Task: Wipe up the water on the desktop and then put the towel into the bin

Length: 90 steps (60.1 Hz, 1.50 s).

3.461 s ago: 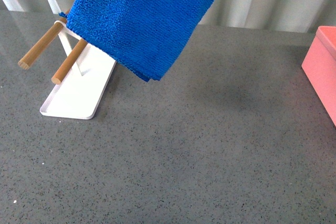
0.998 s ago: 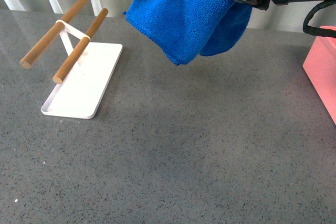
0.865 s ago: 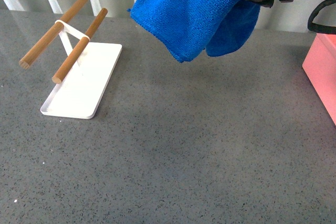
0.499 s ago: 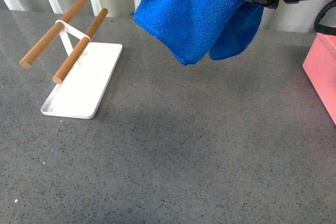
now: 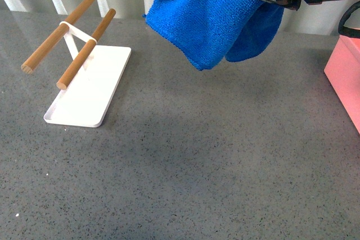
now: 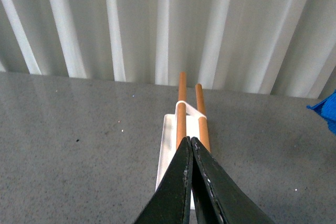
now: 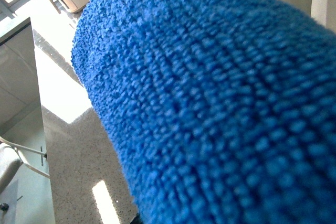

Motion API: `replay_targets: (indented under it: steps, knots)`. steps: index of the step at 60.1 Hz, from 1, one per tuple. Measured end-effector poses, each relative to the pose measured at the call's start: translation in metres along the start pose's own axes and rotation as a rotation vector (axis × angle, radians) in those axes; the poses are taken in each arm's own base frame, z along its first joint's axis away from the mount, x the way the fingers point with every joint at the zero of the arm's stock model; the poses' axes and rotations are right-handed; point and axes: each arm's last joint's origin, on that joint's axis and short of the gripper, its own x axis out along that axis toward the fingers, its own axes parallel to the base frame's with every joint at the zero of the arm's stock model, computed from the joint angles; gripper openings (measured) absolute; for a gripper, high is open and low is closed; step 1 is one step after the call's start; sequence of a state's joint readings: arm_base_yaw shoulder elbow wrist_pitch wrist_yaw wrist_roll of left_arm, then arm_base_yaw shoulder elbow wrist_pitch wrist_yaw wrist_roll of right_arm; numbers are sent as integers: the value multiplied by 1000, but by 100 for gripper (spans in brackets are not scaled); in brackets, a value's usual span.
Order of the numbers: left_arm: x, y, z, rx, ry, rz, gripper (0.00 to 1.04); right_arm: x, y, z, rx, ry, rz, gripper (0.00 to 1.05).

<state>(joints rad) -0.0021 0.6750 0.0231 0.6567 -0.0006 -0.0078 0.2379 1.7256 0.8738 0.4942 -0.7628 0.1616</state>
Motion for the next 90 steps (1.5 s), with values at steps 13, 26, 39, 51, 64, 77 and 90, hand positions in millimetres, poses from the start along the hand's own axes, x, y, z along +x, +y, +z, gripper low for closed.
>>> replay_targets:
  steps: [13,26,39,51,64,77,90]
  knots:
    - [-7,0,3,1,-7,0,4,0,0,0,2,3,-4,4]
    - [-15,0,5,1,-15,0,4,-1,1,0,-1,6,-8,4]
    - [-23,0,7,1,-21,-1,4,-1,0,-2,0,11,-13,4]
    - [-28,0,7,1,-22,-1,4,-2,1,-2,-4,13,-17,4]
    - [-31,0,6,1,-21,-1,4,-3,1,-3,-2,15,-19,4]
    - [-36,0,5,1,-16,0,4,-4,1,-5,-2,20,-21,4]
    - [-45,0,3,1,-15,-1,4,-6,1,-5,-4,19,-31,4]
